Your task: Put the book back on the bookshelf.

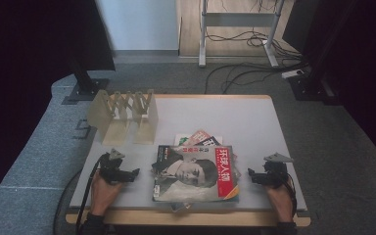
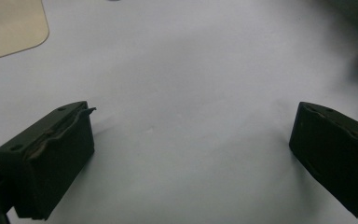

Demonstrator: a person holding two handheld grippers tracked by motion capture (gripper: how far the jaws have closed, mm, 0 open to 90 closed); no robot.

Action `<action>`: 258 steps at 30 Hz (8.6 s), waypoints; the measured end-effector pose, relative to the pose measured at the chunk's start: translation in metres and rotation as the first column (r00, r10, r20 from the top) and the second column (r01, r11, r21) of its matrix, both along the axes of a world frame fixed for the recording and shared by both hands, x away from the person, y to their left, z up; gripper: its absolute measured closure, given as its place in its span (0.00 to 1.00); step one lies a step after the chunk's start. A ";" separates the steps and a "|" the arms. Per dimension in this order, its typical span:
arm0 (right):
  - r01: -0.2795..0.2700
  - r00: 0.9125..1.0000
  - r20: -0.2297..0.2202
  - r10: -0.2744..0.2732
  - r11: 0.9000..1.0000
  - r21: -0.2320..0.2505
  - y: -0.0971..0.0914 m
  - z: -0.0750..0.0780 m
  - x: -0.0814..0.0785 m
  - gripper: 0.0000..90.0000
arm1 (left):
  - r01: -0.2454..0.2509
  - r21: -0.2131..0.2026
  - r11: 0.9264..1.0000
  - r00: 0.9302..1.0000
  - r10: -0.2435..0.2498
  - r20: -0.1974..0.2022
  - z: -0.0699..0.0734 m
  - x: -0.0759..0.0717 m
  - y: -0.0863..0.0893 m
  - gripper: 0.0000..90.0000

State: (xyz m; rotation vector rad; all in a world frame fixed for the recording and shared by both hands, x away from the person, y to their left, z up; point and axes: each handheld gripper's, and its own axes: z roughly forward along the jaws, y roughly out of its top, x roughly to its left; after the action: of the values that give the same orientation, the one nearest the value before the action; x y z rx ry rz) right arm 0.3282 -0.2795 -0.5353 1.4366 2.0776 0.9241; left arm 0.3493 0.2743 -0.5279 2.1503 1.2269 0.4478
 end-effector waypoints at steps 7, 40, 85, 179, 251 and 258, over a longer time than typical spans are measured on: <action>-0.018 1.000 0.005 0.017 1.000 0.007 0.001 0.003 -0.006 0.05 | 0.058 -0.017 0.998 0.998 -0.058 -0.019 0.005 0.001 -0.002 0.00; -0.245 0.966 0.099 0.238 0.967 0.063 0.048 0.055 -0.045 0.00 | 0.342 0.000 0.940 0.939 -0.342 0.024 0.069 0.050 -0.082 0.00; -0.329 0.942 0.048 0.333 0.942 -0.068 0.085 0.018 -0.079 0.00 | 0.441 -0.029 0.897 0.893 -0.442 -0.084 0.035 0.070 -0.138 0.00; -0.121 0.987 0.090 0.134 0.984 -0.131 0.069 0.029 0.053 0.05 | 0.391 0.001 0.920 0.919 -0.390 -0.064 0.050 -0.007 -0.087 0.40; -0.306 0.937 -0.117 0.328 0.935 0.177 0.105 0.034 0.120 0.23 | 0.309 -0.132 0.942 0.951 -0.308 0.030 0.017 -0.028 -0.057 0.00; -0.310 0.942 -0.077 0.326 0.935 0.173 0.105 0.046 0.122 0.52 | 0.315 -0.137 0.939 0.949 -0.314 0.029 0.017 -0.027 -0.057 0.00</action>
State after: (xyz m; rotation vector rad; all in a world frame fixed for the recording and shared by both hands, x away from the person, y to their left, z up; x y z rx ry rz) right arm 0.4500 -0.1747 -0.4893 1.2664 2.4121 1.1856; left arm 0.3223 0.2177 -0.5114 2.1684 0.8593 0.2232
